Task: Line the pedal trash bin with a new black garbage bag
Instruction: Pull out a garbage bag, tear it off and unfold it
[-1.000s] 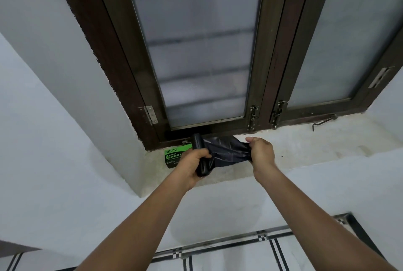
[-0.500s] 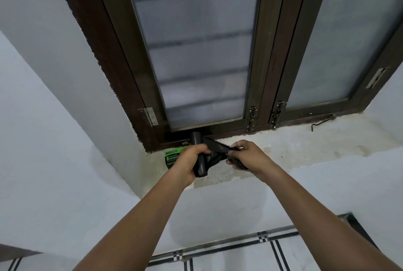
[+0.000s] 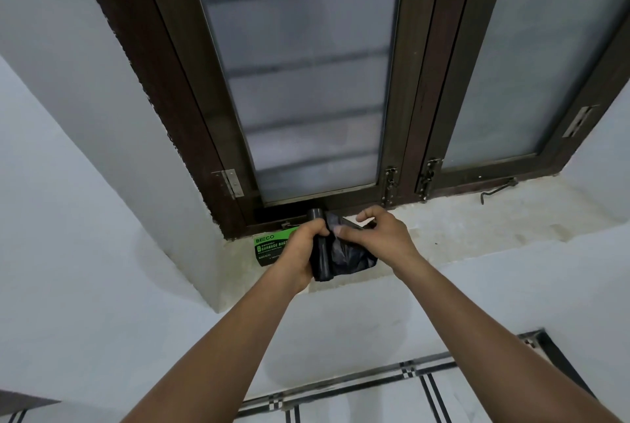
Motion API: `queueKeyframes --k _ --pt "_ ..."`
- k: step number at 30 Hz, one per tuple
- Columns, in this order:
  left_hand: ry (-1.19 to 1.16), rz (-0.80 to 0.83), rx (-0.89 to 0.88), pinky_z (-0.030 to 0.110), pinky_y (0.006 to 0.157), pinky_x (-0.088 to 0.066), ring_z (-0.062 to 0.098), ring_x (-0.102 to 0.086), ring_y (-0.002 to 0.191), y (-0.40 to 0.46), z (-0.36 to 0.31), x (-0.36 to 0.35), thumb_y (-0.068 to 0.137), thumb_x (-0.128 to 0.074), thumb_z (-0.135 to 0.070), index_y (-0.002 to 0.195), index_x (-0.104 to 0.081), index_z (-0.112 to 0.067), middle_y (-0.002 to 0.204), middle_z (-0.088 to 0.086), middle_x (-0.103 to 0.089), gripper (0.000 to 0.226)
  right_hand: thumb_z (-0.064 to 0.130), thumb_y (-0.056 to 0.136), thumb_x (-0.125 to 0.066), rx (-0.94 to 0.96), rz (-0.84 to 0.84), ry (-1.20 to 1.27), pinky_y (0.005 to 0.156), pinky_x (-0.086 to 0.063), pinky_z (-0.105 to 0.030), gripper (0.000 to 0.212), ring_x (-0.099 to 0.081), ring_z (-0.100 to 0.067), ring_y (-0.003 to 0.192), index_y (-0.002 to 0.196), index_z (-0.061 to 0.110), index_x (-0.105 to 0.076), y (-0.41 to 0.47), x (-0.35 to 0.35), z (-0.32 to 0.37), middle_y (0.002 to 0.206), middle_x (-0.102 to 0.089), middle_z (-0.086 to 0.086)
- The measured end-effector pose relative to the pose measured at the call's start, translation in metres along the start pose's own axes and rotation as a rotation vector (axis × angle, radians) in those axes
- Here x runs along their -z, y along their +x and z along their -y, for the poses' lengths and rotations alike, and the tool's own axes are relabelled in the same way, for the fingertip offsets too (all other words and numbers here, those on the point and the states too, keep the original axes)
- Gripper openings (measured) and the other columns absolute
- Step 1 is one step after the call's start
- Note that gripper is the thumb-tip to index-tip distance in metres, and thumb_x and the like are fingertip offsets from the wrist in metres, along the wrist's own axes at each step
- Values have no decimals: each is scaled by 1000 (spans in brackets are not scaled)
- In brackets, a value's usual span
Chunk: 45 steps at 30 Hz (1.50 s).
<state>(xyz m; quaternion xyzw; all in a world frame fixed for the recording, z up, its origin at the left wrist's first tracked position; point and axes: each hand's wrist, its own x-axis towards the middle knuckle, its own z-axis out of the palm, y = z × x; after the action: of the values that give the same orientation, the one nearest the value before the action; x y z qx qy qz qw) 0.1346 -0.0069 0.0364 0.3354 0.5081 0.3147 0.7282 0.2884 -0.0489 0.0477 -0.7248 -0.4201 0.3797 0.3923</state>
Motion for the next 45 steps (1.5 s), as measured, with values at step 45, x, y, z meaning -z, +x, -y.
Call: queueKeyframes --k 45 --pt "141 50 -1 40 76 -63 34 -75 95 3 -2 17 81 -75 3 115 -67 -7 108 20 -76 37 32 70 -87 107 -77 -53 59 -44 -17 25 -63 -7 73 83 23 -68 -4 -7 1 83 -69 8"
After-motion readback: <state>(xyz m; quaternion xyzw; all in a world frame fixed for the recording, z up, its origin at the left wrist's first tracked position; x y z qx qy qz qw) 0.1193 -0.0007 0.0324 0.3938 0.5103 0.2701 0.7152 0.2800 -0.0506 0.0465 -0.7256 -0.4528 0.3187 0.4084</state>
